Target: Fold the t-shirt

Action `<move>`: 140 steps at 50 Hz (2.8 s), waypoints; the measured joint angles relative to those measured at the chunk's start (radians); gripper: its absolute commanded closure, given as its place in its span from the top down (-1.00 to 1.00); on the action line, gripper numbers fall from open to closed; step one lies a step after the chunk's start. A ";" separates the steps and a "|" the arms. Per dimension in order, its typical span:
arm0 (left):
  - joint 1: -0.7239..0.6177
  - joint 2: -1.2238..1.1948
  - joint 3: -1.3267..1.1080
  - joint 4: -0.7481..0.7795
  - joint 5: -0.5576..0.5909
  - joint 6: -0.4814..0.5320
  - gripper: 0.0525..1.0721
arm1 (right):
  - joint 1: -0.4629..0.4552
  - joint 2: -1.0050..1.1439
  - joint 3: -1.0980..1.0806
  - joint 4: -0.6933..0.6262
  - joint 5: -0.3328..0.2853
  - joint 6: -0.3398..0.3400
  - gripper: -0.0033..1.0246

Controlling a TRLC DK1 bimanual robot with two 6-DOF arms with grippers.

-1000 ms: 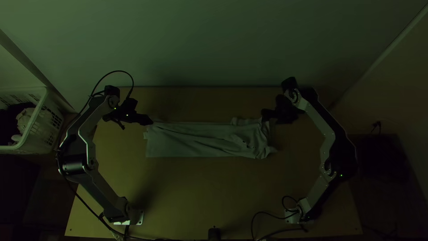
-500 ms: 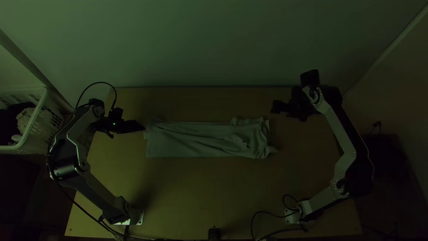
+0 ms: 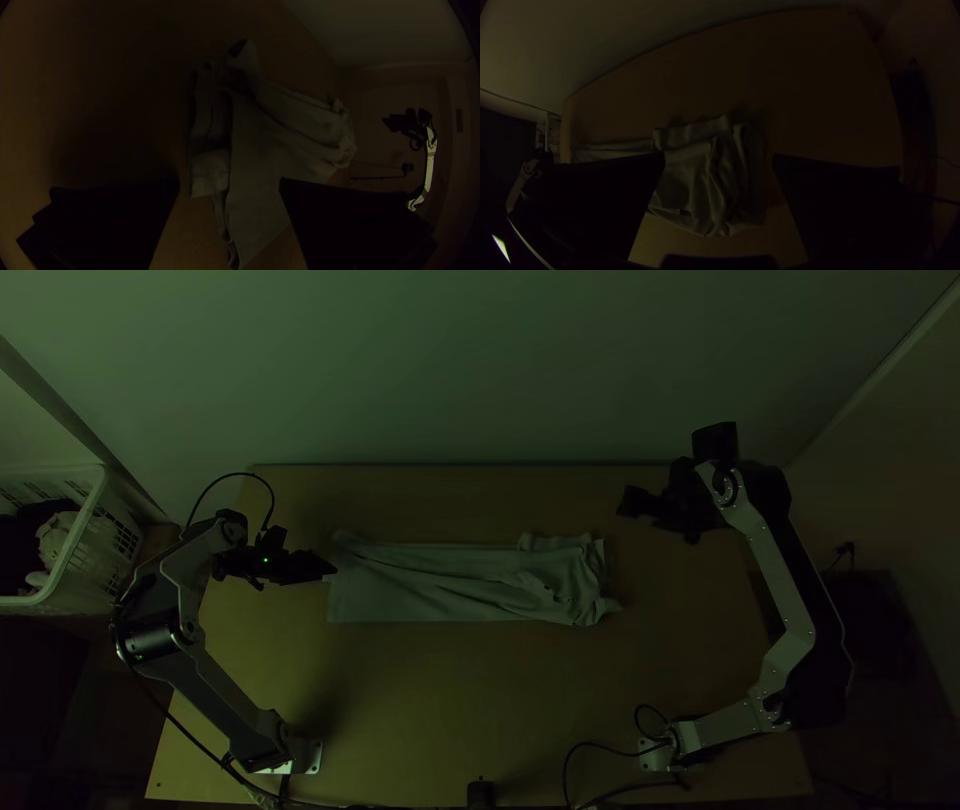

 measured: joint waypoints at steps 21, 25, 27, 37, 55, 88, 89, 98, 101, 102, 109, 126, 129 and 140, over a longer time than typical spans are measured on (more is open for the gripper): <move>-0.174 0.002 -0.006 0.107 0.011 -0.087 0.89 | 0.022 -0.047 0.000 0.000 0.000 0.030 0.92; -0.221 0.002 -0.006 0.137 0.011 -0.124 0.89 | 0.028 -0.049 -0.003 0.000 0.000 0.033 0.92; -0.242 0.001 -0.006 0.151 0.011 -0.143 0.88 | 0.031 -0.050 -0.006 0.001 0.000 0.034 0.92; -0.307 -0.008 -0.023 0.238 -0.020 -0.246 -0.05 | 0.033 -0.061 -0.010 0.000 0.000 0.034 0.92; -0.316 -0.059 -0.089 0.352 -0.192 -0.340 -0.95 | 0.046 -0.082 -0.090 0.019 0.000 0.042 0.92; 0.156 -0.121 0.035 0.033 -0.420 -0.053 -0.95 | 0.019 -0.151 -0.266 0.227 0.005 0.042 0.92; 0.164 -0.122 0.048 0.019 -0.433 -0.050 -0.95 | 0.018 -0.152 -0.269 0.229 0.005 0.042 0.92; 0.175 -0.191 0.126 -0.034 -0.534 -0.033 -0.95 | 0.007 -0.172 -0.283 0.233 0.004 0.041 0.92; 0.160 -0.229 0.139 -0.042 -0.537 -0.033 -0.95 | 0.003 -0.179 -0.290 0.235 0.004 0.041 0.92; 0.153 -0.239 0.144 -0.046 -0.537 -0.033 -0.95 | 0.000 -0.181 -0.292 0.235 0.004 0.042 0.92; 0.064 -0.304 0.195 -0.091 -0.597 -0.055 -0.95 | -0.001 -0.197 -0.309 0.238 0.004 0.041 0.92; -0.202 -0.335 0.335 -0.220 -0.720 -0.166 -0.95 | -0.040 -0.260 -0.373 0.267 0.005 0.041 0.92; -0.237 -0.335 0.366 -0.242 -0.721 -0.195 -0.95 | -0.039 -0.269 -0.381 0.269 0.004 0.041 0.92; -0.389 -0.291 0.531 -0.345 -0.723 -0.318 -0.95 | -0.039 -0.285 -0.398 0.275 0.004 0.041 0.92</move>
